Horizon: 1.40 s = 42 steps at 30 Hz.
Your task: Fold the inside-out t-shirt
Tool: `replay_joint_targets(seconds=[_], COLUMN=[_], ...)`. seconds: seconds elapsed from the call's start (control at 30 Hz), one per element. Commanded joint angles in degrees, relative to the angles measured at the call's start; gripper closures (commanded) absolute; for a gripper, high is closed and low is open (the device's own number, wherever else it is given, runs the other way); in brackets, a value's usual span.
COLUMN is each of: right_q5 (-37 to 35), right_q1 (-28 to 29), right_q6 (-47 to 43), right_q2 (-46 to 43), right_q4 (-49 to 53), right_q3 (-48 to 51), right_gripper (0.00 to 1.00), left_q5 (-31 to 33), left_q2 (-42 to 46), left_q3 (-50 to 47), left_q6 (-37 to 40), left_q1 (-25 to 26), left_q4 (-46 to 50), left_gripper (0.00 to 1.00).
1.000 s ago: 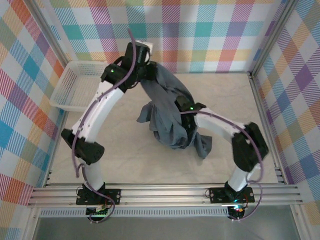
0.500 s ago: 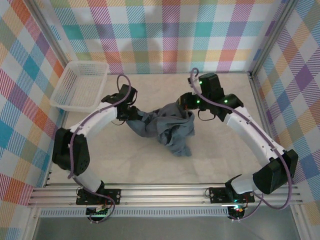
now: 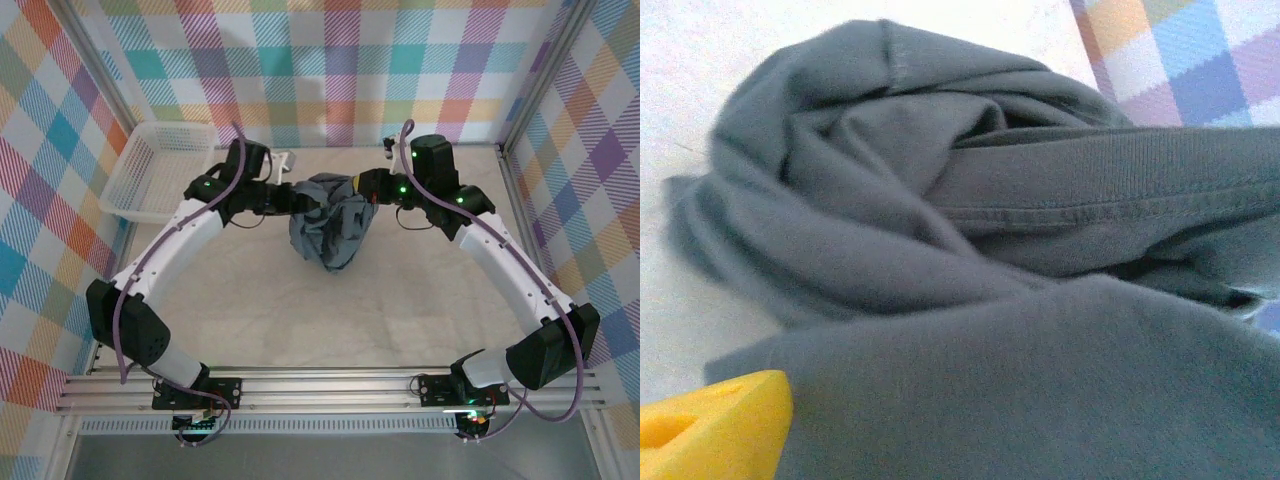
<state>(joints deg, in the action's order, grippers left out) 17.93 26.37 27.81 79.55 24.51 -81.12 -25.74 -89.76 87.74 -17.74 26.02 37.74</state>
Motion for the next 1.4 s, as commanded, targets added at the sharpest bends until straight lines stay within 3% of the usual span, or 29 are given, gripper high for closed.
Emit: replay_joint_targets(seconds=[0.0,0.07,0.1,0.23,0.33,0.53,0.67,0.77,0.9,1.0,1.07,1.17,1.23,1.3,1.37], right_q5=[2.77,0.5,-1.58,-8.46,-8.0,-9.77,-5.79,-3.13,-1.47,3.21,4.81,2.35,2.23,7.45,17.48], right_q1=[0.11,0.04,-0.19,-6.27,-16.99,-32.2,-40.94,-42.2,-42.19,-42.09,-41.71,-41.75,-41.75,-41.65,-40.54], right_q6=[0.84,0.02,-0.24,2.53,9.25,11.05,10.81,9.22,9.21,9.72,9.52,8.86,8.66,9.63,10.65], right_q2=[-0.83,-1.84,-2.66,-6.22,-8.18,-9.06,-6.57,-5.1,-4.69,-3.68,-3.05,-2.97,-3.39,-3.91,-4.45], right_q4=[-3.41,-1.95,-0.95,2.66,3.72,3.42,5.26,6.09,5.87,4.95,4.88,6.23,6.52,5.17,0.58], right_q3=[0.0,-0.34,-0.52,-0.46,2.26,5.87,3.67,1.85,1.74,2.3,2.84,3.6,3.99,4.78,6.29], right_gripper=[1.0,1.0,1.0,1.0,1.0,1.0,1.0,1.0,1.0,1.0,1.0,1.0,1.0,1.0,1.0], left_q5=[7.78,17.98,19.69,8.3,0.7,-8.02,-5.79,6.07,14.16,15.1,11.1,2.65,1.81,1.87,1.47], left_q2=[-3.3,-4.42,-4.48,-0.11,2.99,5.81,6.31,8.71,15.01,20.53,24.57,29.56,29.92,28.1,25.43], left_q3=[1.28,0.0,-2.15,-15.0,-18.42,-18.88,-16.56,-17.58,-23.29,-27.72,-30.6,-33.45,-33.46,-30.97,-28.0], left_q6=[1.32,0.65,-0.55,-6.18,-1.39,9.34,27.13,45.49,56.75,65.3,68.8,70.19,68.4,63.09,50.33], left_q1=[0.41,-1.69,-3.77,-15.02,-17.71,-17.0,-14.3,-7.6,-3.29,0.82,2.53,3.07,2.83,1.99,1.22], left_q4=[6.6,9.1,9.06,0.92,0.24,6.48,15.99,20.57,14.98,9.57,4.51,-1.74,-3.9,-5.0,-10.54], left_gripper=[0.13,0.14,0.15,0.16,0.16,0.13,0.05,0.0,0.0,0.0,0.0,0.0,0.0,0.0,0.0])
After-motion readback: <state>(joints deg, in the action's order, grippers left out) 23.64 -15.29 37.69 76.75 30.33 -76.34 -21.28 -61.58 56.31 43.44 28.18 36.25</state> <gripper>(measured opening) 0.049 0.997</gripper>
